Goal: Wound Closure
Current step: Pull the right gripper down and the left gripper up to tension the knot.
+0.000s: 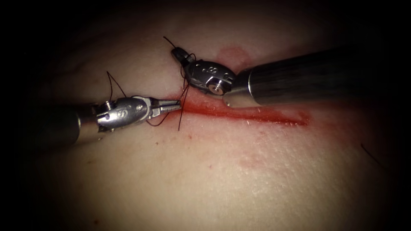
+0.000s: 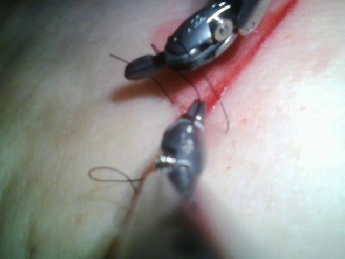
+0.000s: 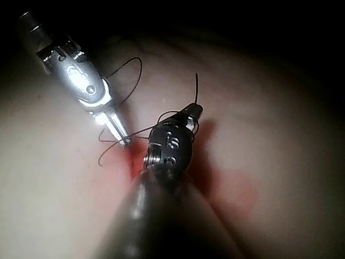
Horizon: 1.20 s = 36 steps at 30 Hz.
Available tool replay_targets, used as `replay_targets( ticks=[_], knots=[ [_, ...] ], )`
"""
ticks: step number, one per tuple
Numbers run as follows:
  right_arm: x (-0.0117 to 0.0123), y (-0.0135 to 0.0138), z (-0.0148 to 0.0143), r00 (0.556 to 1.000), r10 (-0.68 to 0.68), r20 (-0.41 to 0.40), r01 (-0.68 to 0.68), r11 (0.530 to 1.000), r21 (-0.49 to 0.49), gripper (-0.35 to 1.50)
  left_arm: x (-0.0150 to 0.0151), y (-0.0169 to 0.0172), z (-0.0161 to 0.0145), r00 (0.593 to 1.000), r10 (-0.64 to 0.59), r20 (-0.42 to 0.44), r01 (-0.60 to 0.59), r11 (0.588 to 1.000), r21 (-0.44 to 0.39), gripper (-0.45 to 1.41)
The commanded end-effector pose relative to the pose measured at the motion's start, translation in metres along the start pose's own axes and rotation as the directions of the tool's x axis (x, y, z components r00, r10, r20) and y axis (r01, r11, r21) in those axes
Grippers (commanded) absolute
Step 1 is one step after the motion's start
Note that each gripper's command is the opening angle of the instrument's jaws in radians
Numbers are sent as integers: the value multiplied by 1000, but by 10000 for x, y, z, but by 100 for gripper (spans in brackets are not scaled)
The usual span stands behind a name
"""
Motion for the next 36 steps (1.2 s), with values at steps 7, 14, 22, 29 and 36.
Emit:
replay_targets(
  ticks=[7,14,22,29,36],
  knots=[
    [2,-23,-27,1000,-6,21,5,1000,25,-35,-10,-7,6,1000,2,-1,-2,1000,-3,-35],
    [11,-49,-75,1000,-8,12,7,999,47,-35,-23,-42,-2,1000,-6,18,5,999,33,-35],
    [6,-58,-91,1000,-14,2,13,998,55,-35,-19,-70,-21,999,-29,26,27,997,71,-35],
    [7,-73,-108,1000,-18,-6,18,998,64,-35,-11,-122,-23,997,-79,18,76,989,126,-35],
    [-12,-96,-129,999,-35,-16,37,996,87,-35,-16,-181,-5,996,-92,4,90,982,165,-35]
  ],
)
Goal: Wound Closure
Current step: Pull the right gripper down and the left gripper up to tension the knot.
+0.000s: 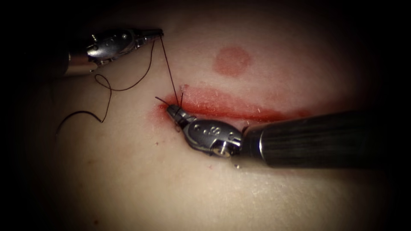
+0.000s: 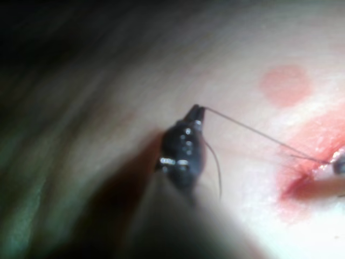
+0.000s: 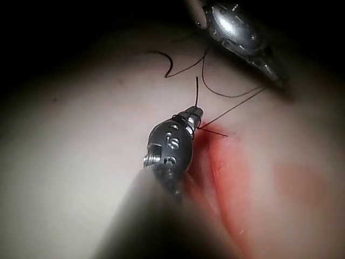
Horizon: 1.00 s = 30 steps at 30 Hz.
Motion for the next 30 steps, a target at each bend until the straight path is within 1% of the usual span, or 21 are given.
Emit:
replay_targets(
  ticks=[1,4,10,17,20,21,26,30],
  knots=[
    [-12,-15,-3,1000,-2,6,2,1000,9,-35,-5,-7,11,1000,-1,-1,1,1000,4,-35],
    [-13,-23,-10,1000,-8,7,8,1000,19,-35,-8,-23,22,1000,-4,-5,4,1000,17,-35],
    [-7,-36,-26,1000,-9,4,9,1000,25,-35,-8,-56,41,999,-18,-33,20,998,52,-35],
    [-12,-55,-42,1000,-22,10,22,999,39,-35,0,-101,56,997,-26,-69,33,995,94,-35],
    [-10,-60,-49,1000,-24,10,23,999,43,-35,3,-110,59,997,-27,-74,34,994,101,-35],
    [-6,-62,-53,1000,-23,11,23,999,47,-35,5,-115,60,997,-30,-75,37,994,103,-35],
    [5,-66,-62,1000,-20,6,20,999,51,-35,6,-121,60,997,-28,-77,36,994,107,-35],
    [7,-71,-72,1000,-22,5,22,998,52,-35,5,-125,59,997,-23,-80,31,993,110,-35]
  ],
)
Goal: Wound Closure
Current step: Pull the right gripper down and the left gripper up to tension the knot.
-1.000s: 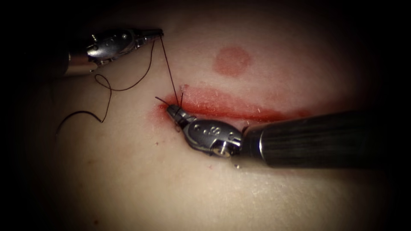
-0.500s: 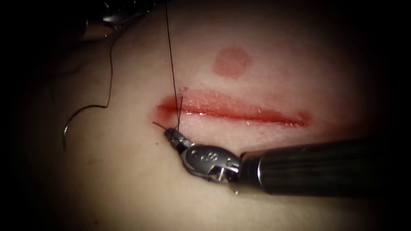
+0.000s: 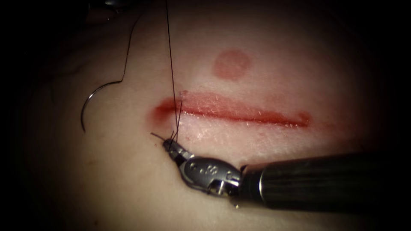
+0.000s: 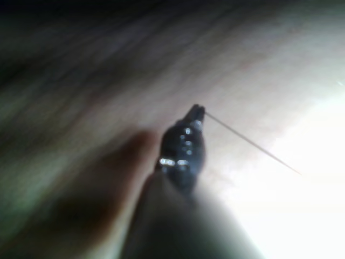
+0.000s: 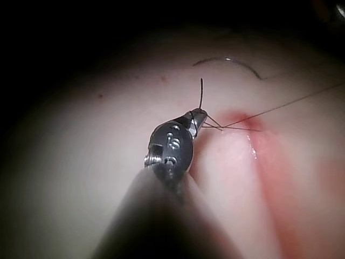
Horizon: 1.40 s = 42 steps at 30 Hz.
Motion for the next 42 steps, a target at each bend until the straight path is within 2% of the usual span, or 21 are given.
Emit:
replay_targets(
  ticks=[1,6,10,13,18,29,34,42],
  knots=[
    [-6,-10,-3,1000,0,-1,0,1000,8,-35,-3,-2,7,1000,2,-1,-2,1000,-1,-35],
    [-5,-14,-10,1000,-2,-2,2,1000,7,-35,-2,-4,7,1000,30,0,-30,1000,4,-35],
    [-2,-26,-16,1000,-5,-10,6,1000,11,-35,1,-19,7,1000,27,-12,-27,1000,10,-35],
    [-2,-32,-23,1000,-8,-10,8,1000,13,-35,1,-34,4,998,58,-16,-58,997,47,-35],
    [0,-23,-29,1000,0,-6,1,1000,12,-35,-3,-48,-10,995,100,1,-99,992,79,-35],
    [0,-46,-47,1000,6,-1,-6,1000,7,-35,-1,-76,-33,996,92,-8,-91,989,114,-35],
    [1,-44,-46,1000,7,0,-7,1000,6,-35,0,-79,-32,995,101,-7,-100,988,117,-35],
    [-2,-54,-54,1000,4,13,-4,999,37,-35,12,-109,-18,996,88,-20,-85,986,142,-35]
  ],
)
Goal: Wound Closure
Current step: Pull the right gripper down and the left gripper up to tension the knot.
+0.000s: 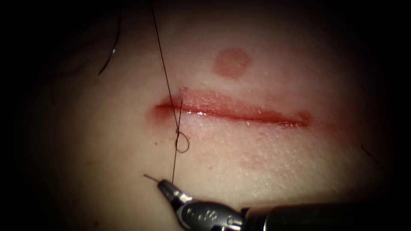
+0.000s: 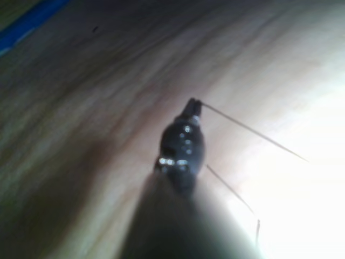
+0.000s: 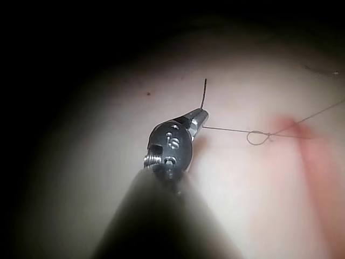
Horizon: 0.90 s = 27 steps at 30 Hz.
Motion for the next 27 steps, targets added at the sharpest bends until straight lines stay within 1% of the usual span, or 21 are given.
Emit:
replay_targets(
  ticks=[1,5,6,8,10,11,12,13,14,15,16,17,19,21,22,23,24,25,26,27],
  knots=[
    [-5,-11,-2,1000,2,5,-2,1000,7,-35,-1,-5,11,1000,-2,-1,2,1000,-1,-35],
    [-3,-10,-3,1000,3,7,-3,1000,7,-35,-4,3,12,1000,5,-18,-5,1000,-10,-35],
    [-3,-9,-3,1000,4,7,-4,1000,7,-35,-5,8,11,999,8,-35,-9,1000,-19,-35],
    [-3,-7,-1,1000,5,5,-5,1000,6,-35,-8,19,10,999,-39,-28,37,997,-71,-35],
    [-4,-5,0,1000,6,3,-6,1000,4,-35,-11,30,9,996,-91,-22,89,994,-71,-35],
    [-4,-4,1,1000,6,1,-6,1000,3,-35,-13,41,8,992,-125,-16,124,990,-63,-22],
    [-4,-4,1,1000,6,1,-6,1000,3,-35,-13,41,8,992,-125,-16,124,990,-63,-22],
    [-5,-5,2,1000,6,0,-6,1000,3,-35,-13,54,6,976,-219,-10,218,974,-59,12],
    [-5,-5,2,1000,6,0,-6,1000,3,-35,-14,60,5,970,-244,-6,243,968,-56,30],
    [-5,-5,2,1000,6,0,-6,1000,3,-35,-15,69,1,969,-245,-4,244,968,-61,42],
    [-5,-5,2,1000,6,0,-6,1000,3,-35,-15,75,-2,969,-247,-5,246,966,-73,48],
    [-5,-5,2,1000,6,0,-6,1000,3,-35,-15,90,-10,960,-281,-5,279,955,-102,58],
    [-5,-5,2,1000,6,0,-6,1000,3,-35,-13,103,-18,957,-289,-5,286,950,-121,62],
    [-5,-5,2,1000,6,0,-6,1000,3,-35,-9,128,-36,958,-287,-4,282,943,-174,65],
    [-5,-5,2,1000,6,0,-6,1000,3,-35,-9,128,-36,958,-287,-4,282,943,-174,65],
    [-5,-5,2,1000,5,-1,-5,1000,3,-35,-6,148,-50,961,-277,14,273,936,-224,65],
    [-6,-5,1,1000,5,-1,-5,1000,3,-35,-5,157,-57,963,-270,26,268,930,-250,65],
    [-6,-5,1,1000,5,-1,-5,1000,3,-35,-5,157,-57,963,-270,26,268,930,-250,65],
    [-6,-5,2,1000,5,-1,-5,1000,3,-35,-4,181,-74,965,-260,47,262,919,-295,65],
    [-6,-5,2,1000,5,-1,-5,1000,3,-35,-4,181,-74,965,-260,47,262,919,-295,65]
  ],
)
